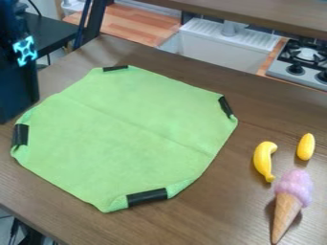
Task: Fold green cloth from bottom right to top left
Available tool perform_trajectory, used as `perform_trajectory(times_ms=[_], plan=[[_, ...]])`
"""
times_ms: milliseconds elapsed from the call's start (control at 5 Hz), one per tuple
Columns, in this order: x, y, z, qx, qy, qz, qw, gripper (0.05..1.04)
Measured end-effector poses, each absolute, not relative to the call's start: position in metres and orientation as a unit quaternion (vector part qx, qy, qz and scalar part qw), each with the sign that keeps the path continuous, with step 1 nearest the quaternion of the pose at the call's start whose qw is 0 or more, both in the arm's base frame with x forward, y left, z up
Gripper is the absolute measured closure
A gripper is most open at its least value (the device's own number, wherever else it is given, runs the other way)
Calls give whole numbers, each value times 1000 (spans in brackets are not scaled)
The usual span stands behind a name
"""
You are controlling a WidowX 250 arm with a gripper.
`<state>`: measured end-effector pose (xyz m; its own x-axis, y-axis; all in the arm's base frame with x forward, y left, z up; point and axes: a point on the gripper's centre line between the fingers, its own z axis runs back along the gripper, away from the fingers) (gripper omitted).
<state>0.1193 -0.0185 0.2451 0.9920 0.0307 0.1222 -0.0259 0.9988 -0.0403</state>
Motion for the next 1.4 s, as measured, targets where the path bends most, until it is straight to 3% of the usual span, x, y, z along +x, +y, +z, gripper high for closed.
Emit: perform_trajectory(times_ms=[200, 600, 800, 1000, 1200, 1400], plan=[[120, -19, 243, -20, -62, 10, 998, 82], [158, -16, 183, -21, -63, -95, 993, 82], [182, -32, 137, 2, -79, -200, 977, 82], [202, -43, 109, 27, -88, -237, 967, 82], [220, -56, 89, 50, -110, -239, 964, 82], [228, -57, 76, 56, -105, -238, 964, 82]])
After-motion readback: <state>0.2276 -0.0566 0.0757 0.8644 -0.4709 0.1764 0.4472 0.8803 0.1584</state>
